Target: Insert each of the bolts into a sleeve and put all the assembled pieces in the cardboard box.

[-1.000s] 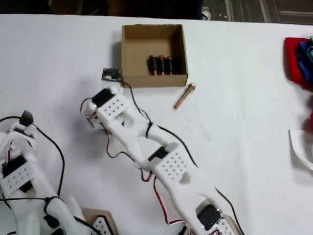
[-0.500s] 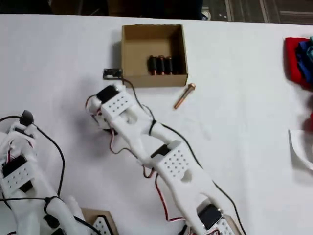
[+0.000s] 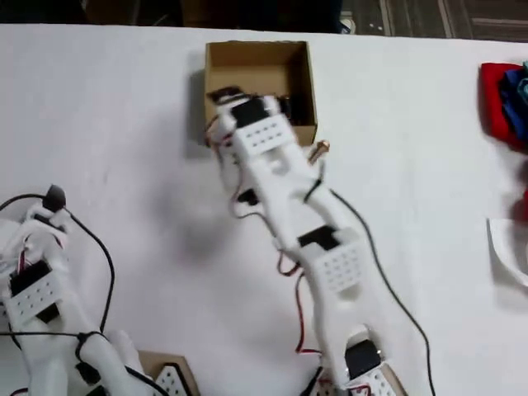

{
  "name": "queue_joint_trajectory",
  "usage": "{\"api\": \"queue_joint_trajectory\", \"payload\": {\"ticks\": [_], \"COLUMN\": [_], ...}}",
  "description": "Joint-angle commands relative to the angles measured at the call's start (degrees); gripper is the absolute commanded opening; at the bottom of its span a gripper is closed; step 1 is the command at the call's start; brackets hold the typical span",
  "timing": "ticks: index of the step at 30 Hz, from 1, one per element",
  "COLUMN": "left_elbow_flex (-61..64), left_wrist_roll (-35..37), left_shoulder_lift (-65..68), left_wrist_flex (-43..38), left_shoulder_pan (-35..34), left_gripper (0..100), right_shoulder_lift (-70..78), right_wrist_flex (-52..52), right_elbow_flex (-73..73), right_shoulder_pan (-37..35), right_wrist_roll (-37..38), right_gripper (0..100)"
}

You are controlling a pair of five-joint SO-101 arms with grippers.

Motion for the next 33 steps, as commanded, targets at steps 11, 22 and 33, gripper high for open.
{"api": "queue_joint_trajectory", "payload": {"ticks": [11, 22, 33], "left_elbow_flex": [0.3, -10.5, -57.4], "left_wrist_roll": [-17.3, -33.5, -34.7], "left_shoulder_lift": [-0.2, 0.3, 37.6], "left_wrist_flex": [-0.4, 20.4, 51.9], "left_shoulder_pan": [16.6, 36.9, 46.9], "left_gripper": [33, 33, 33], "right_shoulder_lift": [-45.0, -48.4, -40.9], "right_wrist_flex": [-28.9, -43.4, -46.2], "right_elbow_flex": [60.1, 75.0, 74.9], "right_shoulder_pan": [18.5, 26.2, 27.2], "right_wrist_roll": [9.8, 14.7, 14.8], "right_gripper": [2.2, 2.2, 2.4]}}
